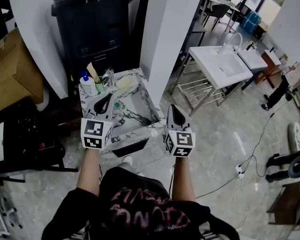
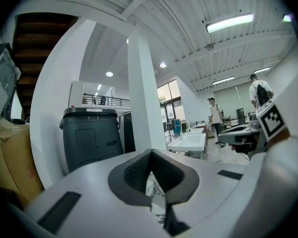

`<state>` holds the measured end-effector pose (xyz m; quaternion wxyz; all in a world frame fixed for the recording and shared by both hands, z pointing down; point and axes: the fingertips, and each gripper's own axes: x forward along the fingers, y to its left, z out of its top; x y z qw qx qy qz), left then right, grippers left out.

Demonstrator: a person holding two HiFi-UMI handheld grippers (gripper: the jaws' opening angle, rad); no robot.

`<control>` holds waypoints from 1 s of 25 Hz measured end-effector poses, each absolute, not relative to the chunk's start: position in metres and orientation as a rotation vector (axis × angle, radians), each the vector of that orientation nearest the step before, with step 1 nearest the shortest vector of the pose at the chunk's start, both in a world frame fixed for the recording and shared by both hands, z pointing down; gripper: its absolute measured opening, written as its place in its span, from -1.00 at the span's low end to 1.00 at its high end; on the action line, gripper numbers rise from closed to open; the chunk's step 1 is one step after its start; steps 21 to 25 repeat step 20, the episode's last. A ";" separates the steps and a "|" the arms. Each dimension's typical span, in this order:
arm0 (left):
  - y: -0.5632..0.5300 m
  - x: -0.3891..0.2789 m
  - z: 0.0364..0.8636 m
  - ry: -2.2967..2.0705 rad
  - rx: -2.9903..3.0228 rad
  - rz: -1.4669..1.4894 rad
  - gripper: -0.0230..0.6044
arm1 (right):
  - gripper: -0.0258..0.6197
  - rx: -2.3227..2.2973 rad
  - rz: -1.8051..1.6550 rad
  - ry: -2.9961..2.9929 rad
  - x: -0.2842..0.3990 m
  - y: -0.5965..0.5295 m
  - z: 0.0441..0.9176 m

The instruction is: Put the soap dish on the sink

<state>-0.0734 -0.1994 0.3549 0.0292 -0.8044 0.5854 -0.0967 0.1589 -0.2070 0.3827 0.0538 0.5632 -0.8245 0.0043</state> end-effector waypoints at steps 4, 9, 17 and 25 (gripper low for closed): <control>-0.199 -0.075 0.347 1.813 -2.461 -0.281 -0.88 | -0.88 1.710 0.001 -2.507 0.161 -0.207 0.381; -0.198 -0.072 0.336 1.799 -2.444 -0.246 -0.88 | -0.88 1.708 -0.005 -2.499 0.164 -0.208 0.377; -0.197 -0.073 0.343 1.813 -2.454 -0.250 -0.88 | -0.88 1.685 -0.040 -2.494 0.160 -0.209 0.379; -0.197 -0.074 0.342 1.816 -2.456 -0.235 -0.88 | -0.88 1.673 -0.050 -2.494 0.157 -0.209 0.377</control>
